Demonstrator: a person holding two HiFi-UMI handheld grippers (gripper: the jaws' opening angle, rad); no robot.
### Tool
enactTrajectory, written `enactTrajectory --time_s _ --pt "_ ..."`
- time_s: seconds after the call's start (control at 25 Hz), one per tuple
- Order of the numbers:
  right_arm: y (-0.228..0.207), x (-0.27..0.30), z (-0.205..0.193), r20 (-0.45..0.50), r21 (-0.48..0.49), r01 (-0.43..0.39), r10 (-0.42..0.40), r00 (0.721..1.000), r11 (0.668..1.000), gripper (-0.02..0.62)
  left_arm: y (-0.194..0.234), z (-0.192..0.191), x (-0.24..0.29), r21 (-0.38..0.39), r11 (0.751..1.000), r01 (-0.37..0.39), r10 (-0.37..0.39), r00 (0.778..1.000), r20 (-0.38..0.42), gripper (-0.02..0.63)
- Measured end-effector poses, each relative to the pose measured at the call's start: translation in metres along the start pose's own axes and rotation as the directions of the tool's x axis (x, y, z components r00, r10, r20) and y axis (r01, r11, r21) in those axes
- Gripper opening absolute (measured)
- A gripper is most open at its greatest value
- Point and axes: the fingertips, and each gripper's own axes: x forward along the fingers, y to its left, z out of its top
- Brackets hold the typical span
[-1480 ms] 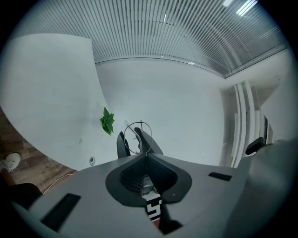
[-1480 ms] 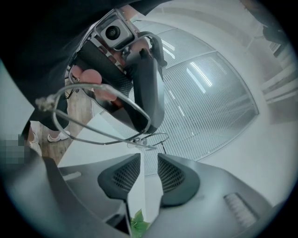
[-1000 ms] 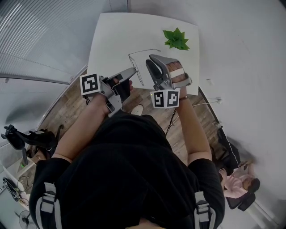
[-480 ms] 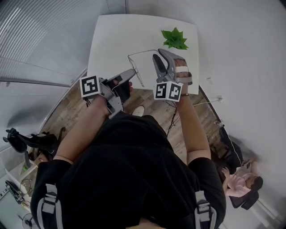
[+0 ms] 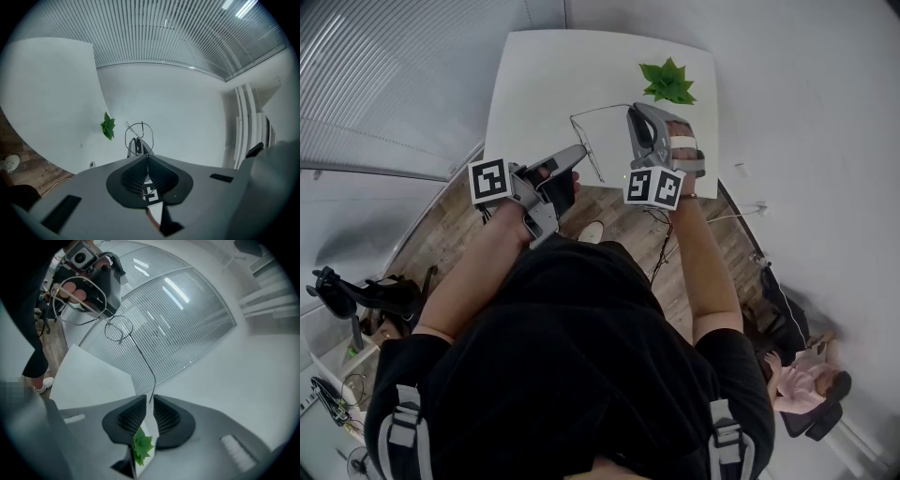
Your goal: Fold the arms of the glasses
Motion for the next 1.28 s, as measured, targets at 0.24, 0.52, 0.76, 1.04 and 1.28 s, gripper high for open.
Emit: enactTrajectory --time_s 0.24,0.52,0.76,1.04,1.28 --pt "-0.002 -0.001 0.0 0.0 -0.001 0.007 -0.007 1.0 1.0 0.051 0.0 0.002 0.0 0.002 1.0 -0.004 0.004 1.0 0.005 0.012" --pt "-0.002 -0.004 0.003 0.004 -0.005 0.003 -0.003 1.0 1.0 0.051 0.0 0.004 -0.001 0.007 1.0 -0.014 0.014 1.0 0.014 0.012" --pt "0.001 -0.005 0.005 0.009 -0.01 -0.006 0.006 1.0 1.0 0.049 0.002 0.007 -0.003 0.016 1.0 -0.026 0.026 0.999 0.026 0.012" --pt "-0.002 -0.008 0.009 0.022 -0.009 0.003 -0.003 1.0 1.0 0.049 0.003 0.01 -0.004 0.019 0.999 -0.034 0.034 0.999 0.037 0.012" --pt "-0.001 -0.011 0.012 0.03 -0.005 -0.002 0.003 1.0 1.0 0.048 0.002 0.013 -0.006 0.023 0.999 -0.036 0.035 0.998 0.049 0.012"
